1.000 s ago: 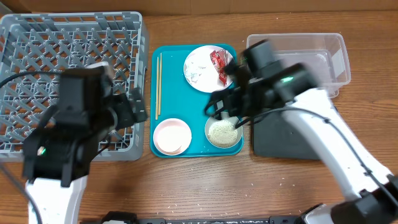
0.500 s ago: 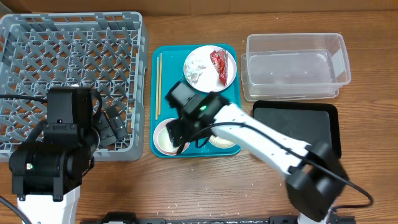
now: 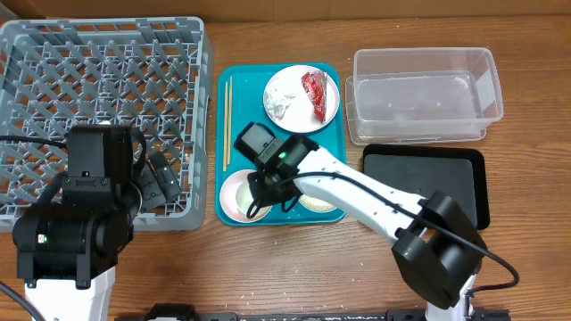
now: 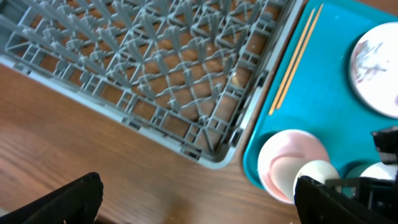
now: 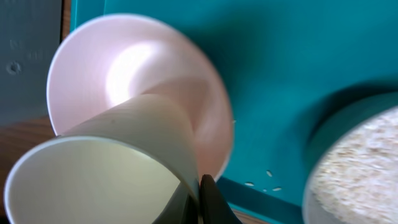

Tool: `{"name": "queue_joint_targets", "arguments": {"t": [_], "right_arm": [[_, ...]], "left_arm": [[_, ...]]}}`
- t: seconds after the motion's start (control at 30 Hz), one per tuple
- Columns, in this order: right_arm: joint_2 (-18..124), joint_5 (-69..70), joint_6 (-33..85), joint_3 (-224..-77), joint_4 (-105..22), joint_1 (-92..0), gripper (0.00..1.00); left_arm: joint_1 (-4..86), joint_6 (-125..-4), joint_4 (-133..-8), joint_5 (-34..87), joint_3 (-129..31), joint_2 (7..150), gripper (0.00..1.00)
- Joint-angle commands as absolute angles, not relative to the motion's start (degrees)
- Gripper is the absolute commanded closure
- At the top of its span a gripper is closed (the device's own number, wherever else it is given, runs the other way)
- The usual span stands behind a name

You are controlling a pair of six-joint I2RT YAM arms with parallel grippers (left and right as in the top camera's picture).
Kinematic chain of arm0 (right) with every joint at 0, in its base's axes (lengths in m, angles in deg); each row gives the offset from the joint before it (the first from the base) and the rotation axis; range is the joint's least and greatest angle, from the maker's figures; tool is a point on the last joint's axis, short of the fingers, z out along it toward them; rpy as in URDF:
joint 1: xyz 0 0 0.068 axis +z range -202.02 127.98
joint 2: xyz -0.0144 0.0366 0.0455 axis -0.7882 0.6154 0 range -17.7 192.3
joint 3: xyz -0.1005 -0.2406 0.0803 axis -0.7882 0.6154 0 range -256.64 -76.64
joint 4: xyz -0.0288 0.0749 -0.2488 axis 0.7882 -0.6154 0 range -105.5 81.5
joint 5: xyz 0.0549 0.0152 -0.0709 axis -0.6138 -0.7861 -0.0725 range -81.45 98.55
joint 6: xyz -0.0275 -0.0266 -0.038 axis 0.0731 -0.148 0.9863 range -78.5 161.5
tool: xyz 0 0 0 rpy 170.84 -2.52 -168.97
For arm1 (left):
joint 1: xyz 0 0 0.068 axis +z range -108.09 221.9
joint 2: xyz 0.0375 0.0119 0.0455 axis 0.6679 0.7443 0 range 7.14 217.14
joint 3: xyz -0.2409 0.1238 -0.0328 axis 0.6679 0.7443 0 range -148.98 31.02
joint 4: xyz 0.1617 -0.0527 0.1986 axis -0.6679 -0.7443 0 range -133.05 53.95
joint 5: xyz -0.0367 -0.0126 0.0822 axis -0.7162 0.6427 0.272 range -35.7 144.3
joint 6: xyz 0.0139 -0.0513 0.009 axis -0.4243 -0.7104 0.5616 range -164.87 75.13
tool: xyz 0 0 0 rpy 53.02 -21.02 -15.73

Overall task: Sort waste into correct bins and load items into the dishwasher
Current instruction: 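Grasp the white paper cup with the right gripper and lift it, then hand the white paper cup from the right gripper to the left gripper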

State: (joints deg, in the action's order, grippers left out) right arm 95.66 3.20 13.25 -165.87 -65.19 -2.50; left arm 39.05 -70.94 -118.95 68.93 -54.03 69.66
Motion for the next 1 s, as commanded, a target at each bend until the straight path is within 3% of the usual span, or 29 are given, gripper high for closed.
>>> {"name": "queue_joint_targets", "arguments": {"t": [0.0, 0.13, 0.53, 0.83, 0.97], "right_arm": [[86.76, 3.97, 13.21, -170.68, -66.92, -6.72, 0.96], [79.27, 2.09, 13.93, -172.13, -68.66, -11.9, 0.96], [63.09, -35.7, 34.65, -172.15, -69.04, -29.23, 0.96], [62.61, -42.87, 37.3, -172.15, -68.53, -29.93, 0.96], [62.61, -51.59, 39.57, -172.15, -66.37, -29.91, 0.96]], "left_arm": [[39.42, -71.83, -115.36, 64.95, -55.06, 69.71, 0.0], [39.42, -64.67, -107.65, 48.8, -55.0, 70.06, 0.0], [39.42, -49.02, -102.53, -4.51, -55.0, 79.11, 0.0], [39.42, -43.4, -99.34, -29.53, -55.02, 81.95, 0.0], [39.42, -43.29, -98.73, -34.41, -55.0, 81.93, 0.0]]}}
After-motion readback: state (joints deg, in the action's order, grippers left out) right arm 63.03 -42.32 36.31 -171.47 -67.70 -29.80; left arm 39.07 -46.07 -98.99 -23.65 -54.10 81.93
